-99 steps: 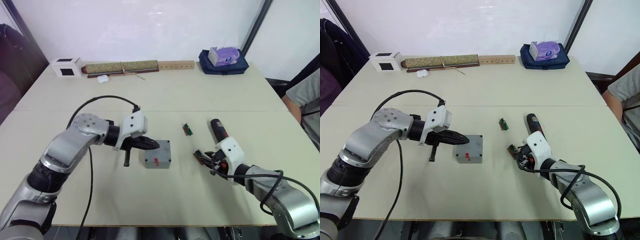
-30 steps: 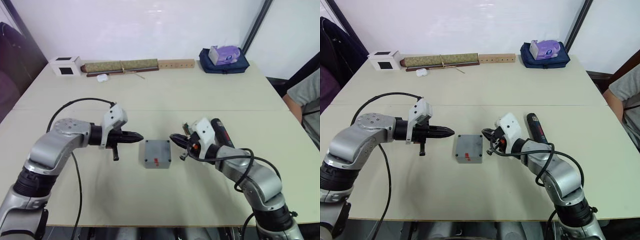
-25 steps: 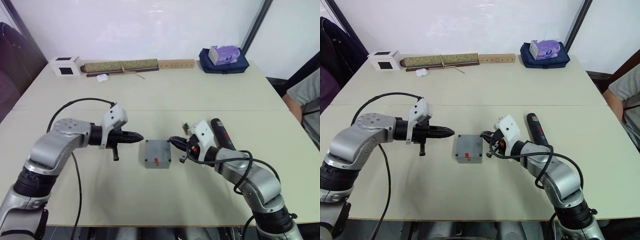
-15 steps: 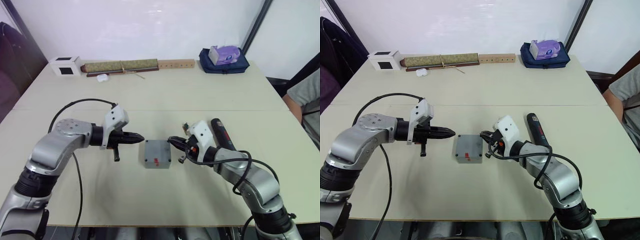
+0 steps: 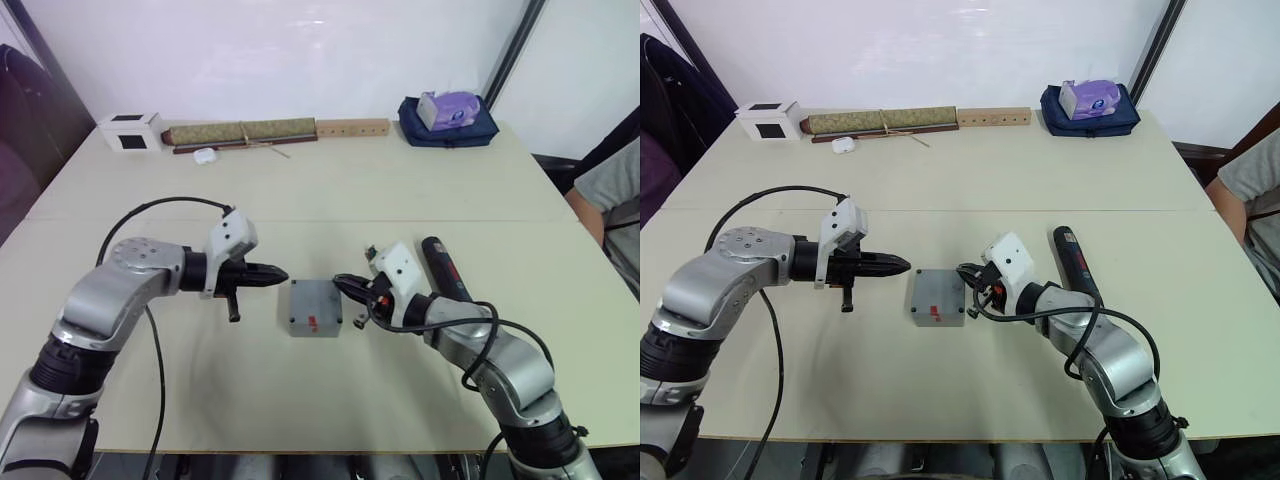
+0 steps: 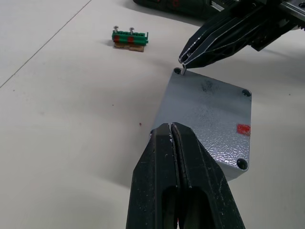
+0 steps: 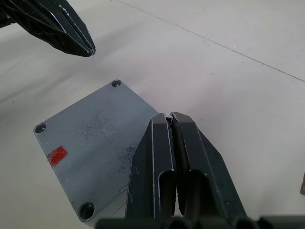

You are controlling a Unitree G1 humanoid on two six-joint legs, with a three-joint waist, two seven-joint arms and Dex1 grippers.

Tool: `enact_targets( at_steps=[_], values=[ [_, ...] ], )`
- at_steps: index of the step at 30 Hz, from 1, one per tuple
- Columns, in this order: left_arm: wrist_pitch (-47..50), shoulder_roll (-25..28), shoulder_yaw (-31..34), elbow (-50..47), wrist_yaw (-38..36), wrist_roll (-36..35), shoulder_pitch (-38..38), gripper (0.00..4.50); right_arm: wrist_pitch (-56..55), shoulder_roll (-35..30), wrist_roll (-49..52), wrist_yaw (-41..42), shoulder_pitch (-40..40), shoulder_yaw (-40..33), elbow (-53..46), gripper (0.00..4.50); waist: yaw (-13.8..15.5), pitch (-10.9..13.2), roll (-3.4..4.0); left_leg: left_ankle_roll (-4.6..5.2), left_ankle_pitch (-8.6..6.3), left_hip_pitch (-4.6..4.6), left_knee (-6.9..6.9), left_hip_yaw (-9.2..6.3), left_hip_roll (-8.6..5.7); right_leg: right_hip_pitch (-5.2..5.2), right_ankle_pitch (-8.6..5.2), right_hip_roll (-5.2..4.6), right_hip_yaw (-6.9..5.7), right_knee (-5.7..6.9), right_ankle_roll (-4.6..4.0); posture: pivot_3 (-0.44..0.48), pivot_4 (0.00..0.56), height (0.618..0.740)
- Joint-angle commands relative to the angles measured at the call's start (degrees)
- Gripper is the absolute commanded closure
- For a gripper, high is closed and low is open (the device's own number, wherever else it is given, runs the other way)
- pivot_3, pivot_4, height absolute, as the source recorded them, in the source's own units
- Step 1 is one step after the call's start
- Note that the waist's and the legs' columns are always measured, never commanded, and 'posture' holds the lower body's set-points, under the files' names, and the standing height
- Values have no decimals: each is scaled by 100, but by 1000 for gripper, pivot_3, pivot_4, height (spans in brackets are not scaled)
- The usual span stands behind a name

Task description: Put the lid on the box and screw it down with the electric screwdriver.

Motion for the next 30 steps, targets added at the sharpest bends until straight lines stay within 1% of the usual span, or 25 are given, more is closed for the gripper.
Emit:
enact_targets(
  at_steps=[1, 10, 30],
  values=[
    [-112, -14, 28, -180, 11, -17, -40, 4500, -132, -40, -113, 54, -35, 71, 69, 4487, -2, 0, 0, 0, 0, 0, 0, 0, 0, 0, 0, 0, 0, 0, 0, 0, 150, 740],
    [-146, -12, 41, -202, 22, -15, 1, 4500, -272, -5, -270, 62, -59, 76, 186, 4487, 0, 0, 0, 0, 0, 0, 1, 0, 0, 0, 0, 0, 0, 1, 0, 0, 150, 740],
    [-223, -102, -5, -122, 37, 7, -31, 4500, -305, 61, -241, 50, -74, -129, 113, 4487, 4, 0, 0, 0, 0, 0, 3, 0, -1, 1, 0, 0, 0, 2, 0, 0, 150, 740]
  ],
)
